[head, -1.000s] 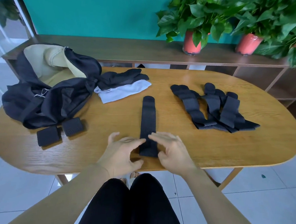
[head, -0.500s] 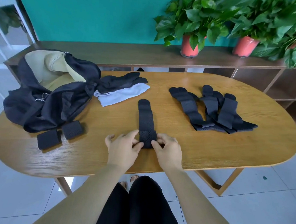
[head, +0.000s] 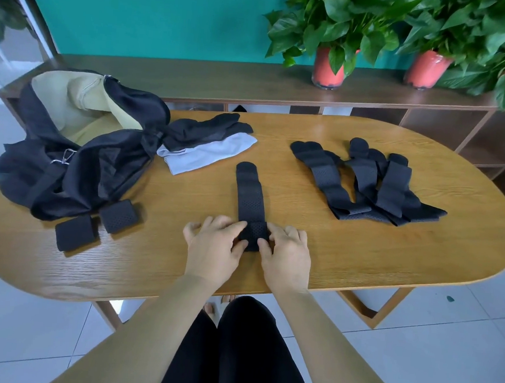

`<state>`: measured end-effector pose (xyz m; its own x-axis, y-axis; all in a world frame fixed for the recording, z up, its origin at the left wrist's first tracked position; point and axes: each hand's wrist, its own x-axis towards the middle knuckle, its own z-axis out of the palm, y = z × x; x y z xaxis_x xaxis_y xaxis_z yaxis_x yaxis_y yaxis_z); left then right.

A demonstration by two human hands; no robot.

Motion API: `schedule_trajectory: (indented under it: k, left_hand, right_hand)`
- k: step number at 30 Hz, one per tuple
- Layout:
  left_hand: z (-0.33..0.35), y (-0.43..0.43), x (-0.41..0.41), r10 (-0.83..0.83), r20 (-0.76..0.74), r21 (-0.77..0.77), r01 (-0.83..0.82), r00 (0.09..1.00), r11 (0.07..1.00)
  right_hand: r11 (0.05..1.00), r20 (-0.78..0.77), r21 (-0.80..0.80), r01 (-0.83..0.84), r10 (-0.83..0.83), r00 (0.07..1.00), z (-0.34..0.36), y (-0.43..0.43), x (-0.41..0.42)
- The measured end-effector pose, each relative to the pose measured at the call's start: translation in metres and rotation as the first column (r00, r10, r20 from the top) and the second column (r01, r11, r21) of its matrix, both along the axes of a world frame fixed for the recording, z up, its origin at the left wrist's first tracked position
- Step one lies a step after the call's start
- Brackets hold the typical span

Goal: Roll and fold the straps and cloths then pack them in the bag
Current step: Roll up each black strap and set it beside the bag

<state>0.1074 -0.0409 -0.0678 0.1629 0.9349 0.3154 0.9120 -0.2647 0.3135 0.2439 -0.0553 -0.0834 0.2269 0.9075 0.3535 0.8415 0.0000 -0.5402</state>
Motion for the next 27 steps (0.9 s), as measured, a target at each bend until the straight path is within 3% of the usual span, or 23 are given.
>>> schedule_trajectory:
  k: [3, 7, 12, 14, 17, 20, 23, 27]
  left_hand:
    - [-0.005, 0.003, -0.002, -0.123, -0.059, 0.025, 0.125, 0.991, 0.992]
    - [0.002, 0.002, -0.006, -0.18, -0.169, -0.104, 0.164, 0.969, 0.981]
    - [0.012, 0.007, -0.014, -0.283, -0.188, -0.217, 0.241, 0.941, 0.946]
    - [0.012, 0.006, -0.019, -0.326, -0.17, -0.208, 0.289, 0.93, 0.934]
    - [0.011, 0.001, -0.03, -0.35, -0.059, -0.212, 0.331, 0.935, 0.919]
    - [0.017, -0.006, -0.038, -0.335, 0.036, -0.275, 0.332, 0.941, 0.902]
    - [0.021, -0.013, -0.037, -0.253, 0.171, -0.324, 0.297, 0.952, 0.898]
    - [0.013, -0.015, -0.032, -0.111, 0.423, -0.353, 0.277, 0.899, 0.894]
  right_hand:
    - [1.0, 0.024, 0.014, -0.001, 0.001, 1.0, -0.001, 0.0, 0.0]
    - [0.999, 0.026, 0.04, -0.013, 0.012, 1.0, -0.002, 0.0, 0.001]
    - [0.997, 0.069, 0.05, -0.05, 0.047, 0.997, -0.004, -0.002, 0.003]
    - [0.994, 0.037, -0.02, -0.106, 0.107, 0.994, 0.002, -0.006, 0.006]
    - [0.957, 0.035, -0.107, -0.271, 0.276, 0.96, 0.012, -0.017, 0.016]
    - [0.925, 0.021, -0.066, -0.374, 0.376, 0.926, 0.016, -0.023, 0.018]
    - [0.942, -0.124, -0.094, -0.321, 0.309, 0.943, 0.017, -0.022, 0.01]
    - [0.974, -0.312, -0.097, -0.203, 0.164, 0.936, 0.017, -0.018, 0.0]
